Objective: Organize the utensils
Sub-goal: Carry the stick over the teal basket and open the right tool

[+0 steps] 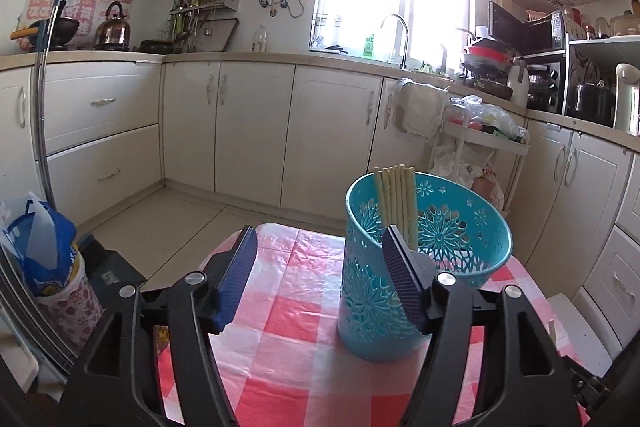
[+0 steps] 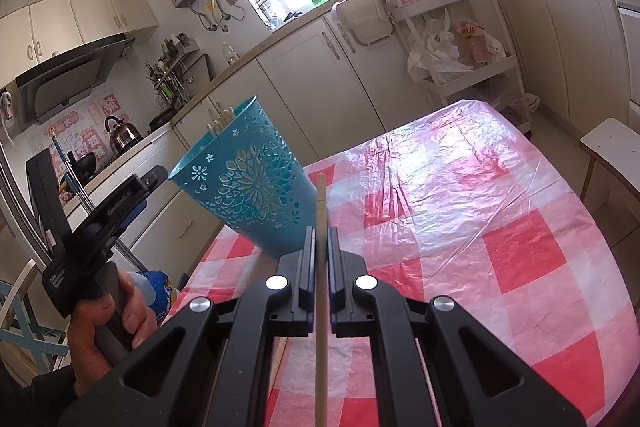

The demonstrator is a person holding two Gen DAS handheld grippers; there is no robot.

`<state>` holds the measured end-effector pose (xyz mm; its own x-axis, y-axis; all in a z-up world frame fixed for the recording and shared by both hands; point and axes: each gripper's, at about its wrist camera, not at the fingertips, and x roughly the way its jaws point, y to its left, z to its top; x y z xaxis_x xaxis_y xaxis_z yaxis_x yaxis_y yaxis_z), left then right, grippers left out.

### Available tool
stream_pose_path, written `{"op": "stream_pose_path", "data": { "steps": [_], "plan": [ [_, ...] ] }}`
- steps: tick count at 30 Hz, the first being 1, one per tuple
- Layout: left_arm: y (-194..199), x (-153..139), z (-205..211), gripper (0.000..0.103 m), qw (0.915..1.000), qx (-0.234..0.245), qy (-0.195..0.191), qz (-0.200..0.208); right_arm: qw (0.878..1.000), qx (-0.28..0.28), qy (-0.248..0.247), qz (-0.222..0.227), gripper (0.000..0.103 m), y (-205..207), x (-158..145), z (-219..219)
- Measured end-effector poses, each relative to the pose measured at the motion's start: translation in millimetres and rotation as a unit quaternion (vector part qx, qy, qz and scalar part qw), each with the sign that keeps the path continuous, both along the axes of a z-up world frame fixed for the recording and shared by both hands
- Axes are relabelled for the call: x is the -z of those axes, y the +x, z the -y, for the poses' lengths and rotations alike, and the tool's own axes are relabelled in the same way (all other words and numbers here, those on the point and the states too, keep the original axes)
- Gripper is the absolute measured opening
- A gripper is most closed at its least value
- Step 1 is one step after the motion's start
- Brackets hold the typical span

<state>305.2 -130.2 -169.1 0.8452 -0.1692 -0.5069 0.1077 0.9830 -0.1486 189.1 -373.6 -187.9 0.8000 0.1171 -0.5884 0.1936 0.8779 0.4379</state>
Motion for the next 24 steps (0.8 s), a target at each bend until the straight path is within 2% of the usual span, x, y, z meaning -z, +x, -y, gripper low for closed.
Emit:
{"op": "stream_pose_path", "data": {
  "steps": [12,19,24],
  "plan": [
    [-4.3,-16.7,-22.9,0.063,0.9995,-0.008,-0.03,0.002,0.999,-0.014,-0.026,0.043,0.006,23.5,-45.6,-17.0],
    [-12.2,-3.6,-30.2,0.068,0.9988,-0.013,-0.043,-0.021,0.992,-0.029,-0.02,0.122,0.006,78.6,-103.1,-32.6],
    [-24.4,10.3,-40.7,0.07,0.9972,-0.017,-0.058,-0.044,0.985,-0.025,-0.043,0.167,0.006,130.2,-134.8,-39.8]
  ]
}}
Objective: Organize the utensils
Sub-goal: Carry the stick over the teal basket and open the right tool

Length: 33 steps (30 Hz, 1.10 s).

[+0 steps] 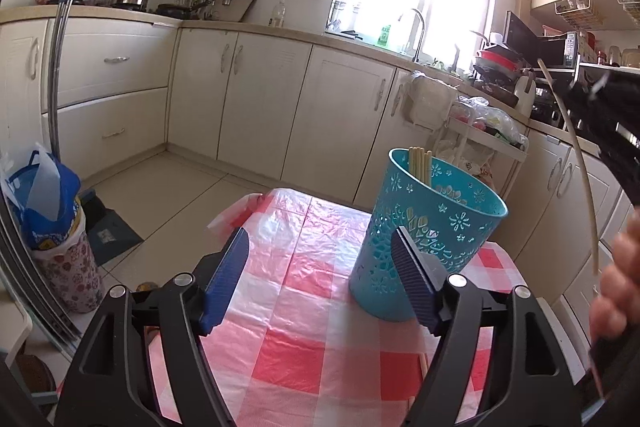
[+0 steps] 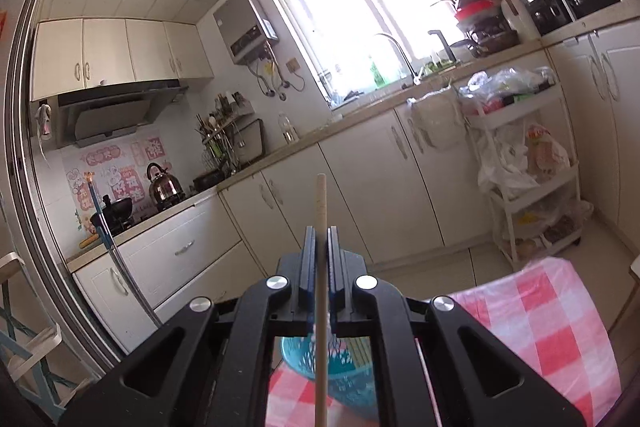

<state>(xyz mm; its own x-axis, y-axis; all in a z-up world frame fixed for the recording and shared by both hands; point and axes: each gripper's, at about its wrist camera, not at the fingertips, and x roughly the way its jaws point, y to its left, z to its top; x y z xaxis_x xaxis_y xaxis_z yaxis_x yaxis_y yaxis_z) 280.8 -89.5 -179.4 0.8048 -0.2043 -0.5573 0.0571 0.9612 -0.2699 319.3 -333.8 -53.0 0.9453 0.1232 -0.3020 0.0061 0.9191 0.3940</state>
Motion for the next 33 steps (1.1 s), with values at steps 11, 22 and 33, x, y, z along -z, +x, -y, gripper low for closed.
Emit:
{"op": "stream_pose_path", "data": {
  "steps": [11,22,33],
  "plan": [
    [-8.2,18.1,-30.6,0.071,0.9992,-0.008,-0.029,-0.025,0.998,0.039,-0.032,-0.03,0.006,99.0,26.7,-12.5],
    [-6.8,16.5,-47.2,0.073,0.9983,-0.021,-0.047,-0.027,0.993,0.01,-0.075,-0.096,0.007,101.4,45.8,-35.0],
    [-18.1,6.2,-29.8,0.077,0.9985,0.014,-0.022,-0.048,0.994,0.019,-0.032,-0.104,0.026,-4.3,33.2,-0.9]
  ]
}}
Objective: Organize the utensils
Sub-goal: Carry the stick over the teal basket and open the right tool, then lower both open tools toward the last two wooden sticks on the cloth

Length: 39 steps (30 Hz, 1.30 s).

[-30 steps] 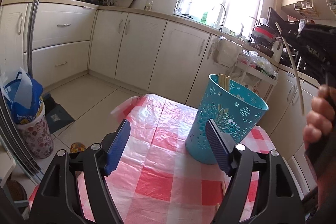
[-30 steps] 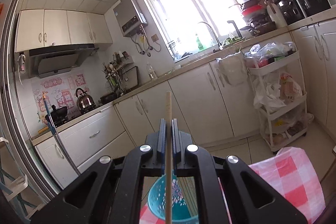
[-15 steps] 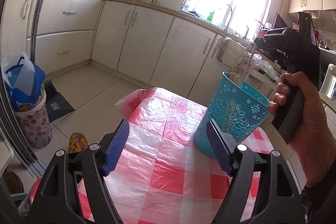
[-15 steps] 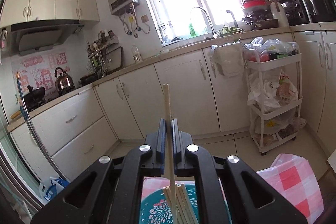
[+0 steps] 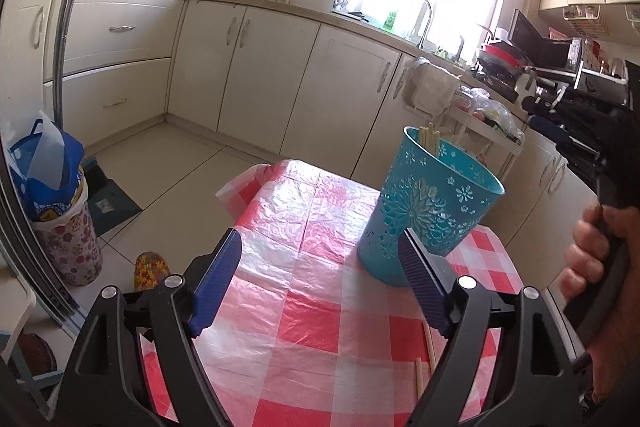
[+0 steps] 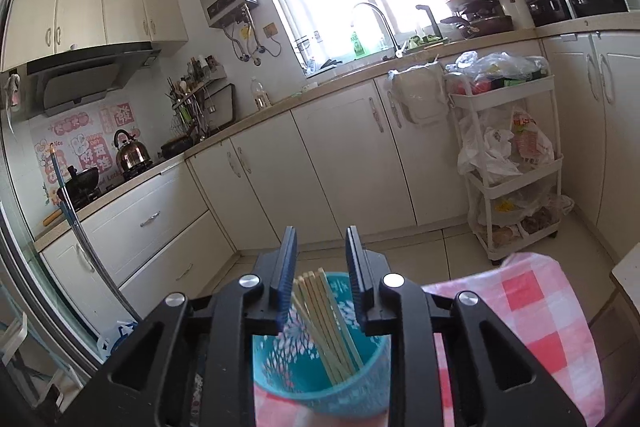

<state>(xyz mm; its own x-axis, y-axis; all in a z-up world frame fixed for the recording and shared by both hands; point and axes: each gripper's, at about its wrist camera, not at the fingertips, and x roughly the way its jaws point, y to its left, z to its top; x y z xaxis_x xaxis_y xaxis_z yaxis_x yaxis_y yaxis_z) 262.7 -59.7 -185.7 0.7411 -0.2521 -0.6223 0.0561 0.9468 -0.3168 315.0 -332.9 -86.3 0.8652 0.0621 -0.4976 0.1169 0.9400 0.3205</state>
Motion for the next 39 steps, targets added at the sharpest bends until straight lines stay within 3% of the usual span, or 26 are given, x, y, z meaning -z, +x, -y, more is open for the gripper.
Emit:
{"op": "stream_pose_path", "data": {
  "steps": [4,7,11,21,27,34,37,39],
  "plan": [
    [-11.1,2.5,9.9,0.077,0.9994,0.019,0.02,-0.021,0.996,-0.015,-0.01,-0.091,0.025,-60.3,42.5,-6.5],
    [-22.8,3.0,13.2,0.077,0.9985,0.032,0.032,-0.032,0.985,-0.041,-0.019,-0.166,0.025,-96.3,84.5,-23.7],
    [-38.3,5.5,22.0,0.077,0.9959,0.054,0.052,-0.05,0.971,-0.067,-0.025,-0.23,0.025,-120.3,124.1,-46.5],
    [-65.9,-1.2,33.4,0.077,0.9927,0.072,0.069,-0.068,0.951,-0.074,-0.085,-0.288,0.024,-92.6,157.4,-74.4],
    [-71.0,-0.6,41.3,0.077,0.9896,0.092,0.075,-0.08,0.941,-0.084,-0.12,-0.306,0.01,-108.3,154.8,-71.8],
    [-64.1,24.7,88.8,0.077,0.9743,0.156,0.112,-0.117,0.94,-0.091,-0.089,-0.316,0.007,-140.0,143.1,-44.2],
    [-58.4,39.1,108.7,0.077,0.9677,0.173,0.118,-0.141,0.941,-0.089,-0.098,-0.313,0.016,-133.8,141.4,-40.9],
    [-54.4,45.3,116.7,0.076,0.9655,0.169,0.135,-0.146,0.94,-0.087,-0.102,-0.314,0.016,-129.6,143.2,-39.0]
  ]
}}
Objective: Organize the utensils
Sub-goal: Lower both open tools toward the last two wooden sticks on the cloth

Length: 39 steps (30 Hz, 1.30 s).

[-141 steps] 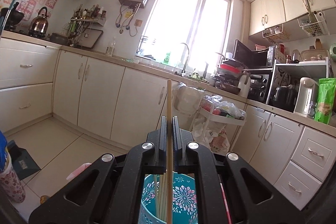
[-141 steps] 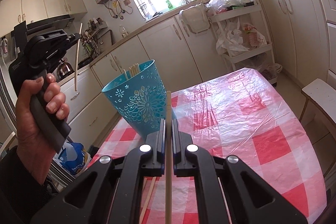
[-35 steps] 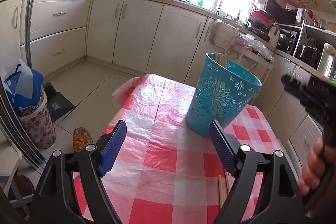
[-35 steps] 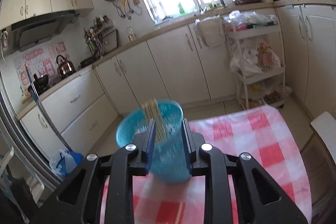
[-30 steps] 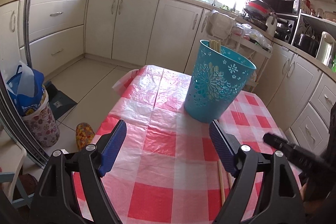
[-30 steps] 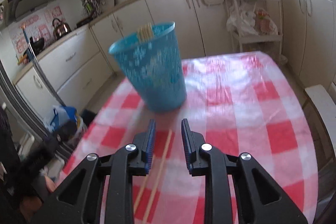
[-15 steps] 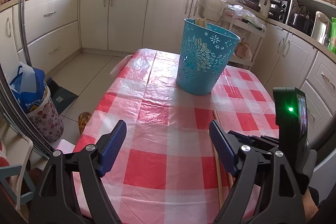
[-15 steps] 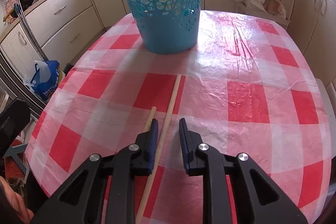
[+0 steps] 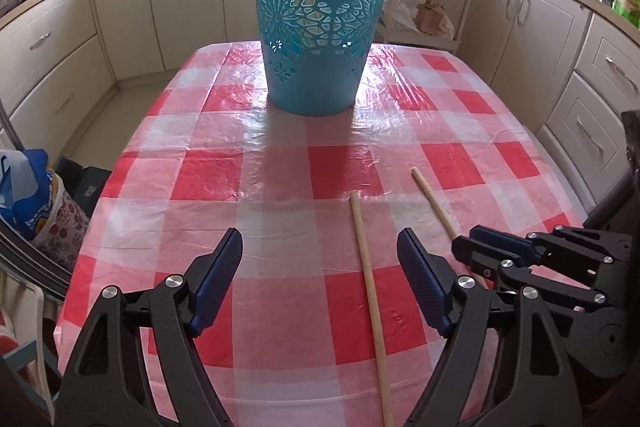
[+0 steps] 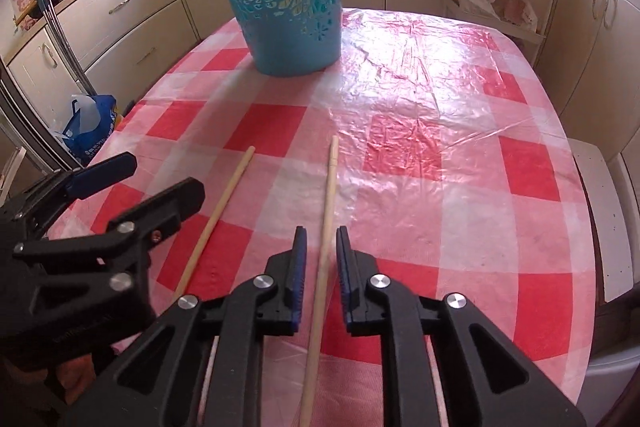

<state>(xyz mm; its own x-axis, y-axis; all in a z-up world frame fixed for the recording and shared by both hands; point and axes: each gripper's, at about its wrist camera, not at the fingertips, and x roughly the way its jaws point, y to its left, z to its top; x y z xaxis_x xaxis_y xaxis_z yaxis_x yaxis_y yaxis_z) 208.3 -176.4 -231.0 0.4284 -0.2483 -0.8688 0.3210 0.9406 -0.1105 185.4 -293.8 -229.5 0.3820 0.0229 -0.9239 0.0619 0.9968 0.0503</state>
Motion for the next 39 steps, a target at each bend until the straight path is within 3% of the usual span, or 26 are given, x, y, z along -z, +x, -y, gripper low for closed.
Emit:
{"op": "stream_pose_path", "data": {
  "steps": [5,9,12,15,19,21,23,27,32,36,39],
  "plan": [
    [8.6,3.6,2.4,0.075,0.9999,0.008,0.01,-0.006,1.0,-0.026,-0.014,0.001,0.018,2.2,4.9,-1.9],
    [9.0,4.5,12.1,0.075,0.9994,0.028,0.016,-0.008,1.0,-0.022,-0.02,0.0,0.01,-1.8,4.1,7.1],
    [7.6,9.8,21.7,0.071,0.9988,0.042,0.022,-0.014,1.0,-0.013,-0.012,-0.001,0.01,-2.5,3.1,16.6],
    [6.0,17.0,30.6,0.06,0.9977,0.056,0.03,-0.023,1.0,-0.011,-0.011,-0.004,0.011,-1.3,3.0,19.6],
    [2.6,20.4,35.3,0.046,0.9971,0.064,0.034,-0.023,1.0,-0.019,-0.015,-0.001,0.025,0.4,3.9,16.5],
    [1.3,19.4,37.1,0.039,0.9967,0.072,0.031,-0.023,1.0,-0.022,-0.021,0.002,0.026,1.7,4.9,14.0],
    [0.5,19.1,40.2,0.028,0.9962,0.08,0.026,-0.023,1.0,-0.022,-0.02,0.002,0.026,1.8,5.1,13.7],
    [-1.0,17.4,44.8,0.007,0.9948,0.096,0.012,-0.031,1.0,-0.008,-0.01,0.002,0.01,0.1,4.1,18.8],
    [-2.3,13.9,44.7,0.005,0.9942,0.1,0.01,-0.037,1.0,-0.004,-0.003,-0.004,0.01,-0.5,3.2,21.3],
    [-0.3,16.5,43.9,0.007,0.9938,0.099,0.016,-0.048,0.999,-0.028,-0.018,-0.006,0.023,0.8,4.0,13.3],
    [-1.9,16.5,45.1,0.008,0.9936,0.103,0.022,-0.042,0.999,-0.034,-0.032,-0.004,0.022,0.7,5.2,9.4]
  ]
}}
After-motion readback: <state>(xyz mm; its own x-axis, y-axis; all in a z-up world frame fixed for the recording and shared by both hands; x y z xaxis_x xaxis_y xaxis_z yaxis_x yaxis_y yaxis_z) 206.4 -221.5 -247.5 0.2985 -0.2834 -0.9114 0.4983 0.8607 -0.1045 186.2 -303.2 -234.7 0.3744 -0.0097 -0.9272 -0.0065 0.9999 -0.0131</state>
